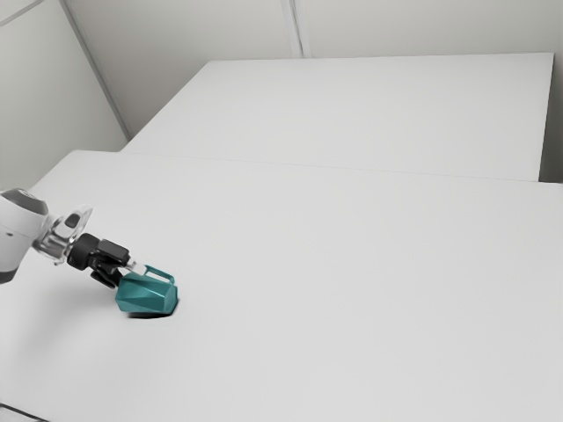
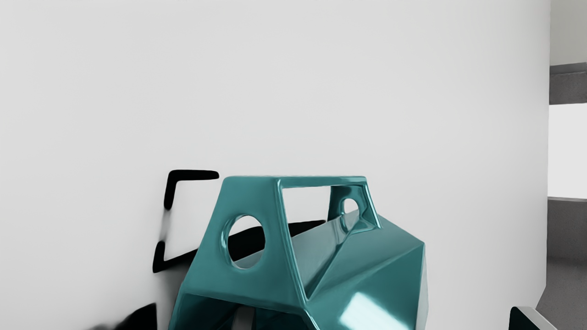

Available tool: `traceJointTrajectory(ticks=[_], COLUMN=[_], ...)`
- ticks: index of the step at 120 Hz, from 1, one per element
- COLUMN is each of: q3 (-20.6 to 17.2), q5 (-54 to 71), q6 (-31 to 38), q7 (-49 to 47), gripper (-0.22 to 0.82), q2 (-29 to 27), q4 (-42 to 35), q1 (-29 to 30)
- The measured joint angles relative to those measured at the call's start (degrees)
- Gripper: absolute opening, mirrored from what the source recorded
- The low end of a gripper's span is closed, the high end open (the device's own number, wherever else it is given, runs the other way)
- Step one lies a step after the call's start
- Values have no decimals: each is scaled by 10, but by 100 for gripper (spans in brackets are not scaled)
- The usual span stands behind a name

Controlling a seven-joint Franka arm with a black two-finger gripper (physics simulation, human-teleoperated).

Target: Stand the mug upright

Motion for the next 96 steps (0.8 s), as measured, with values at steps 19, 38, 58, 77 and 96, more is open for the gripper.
traceJointTrajectory(ticks=[19,38,58,77,96], q3=[3,4,4,4,4], q5=[-2,-2,-2,-2,26], q6=[-3,-9,-13,-26,-30], q7=[15,30,43,49,38], gripper=[34,5,-5,-13,-15], q2=[0,-1,-13,-48,-95], q4=[-2,-4,-4,-7,-6], q1=[1,3,1,-6,-24])
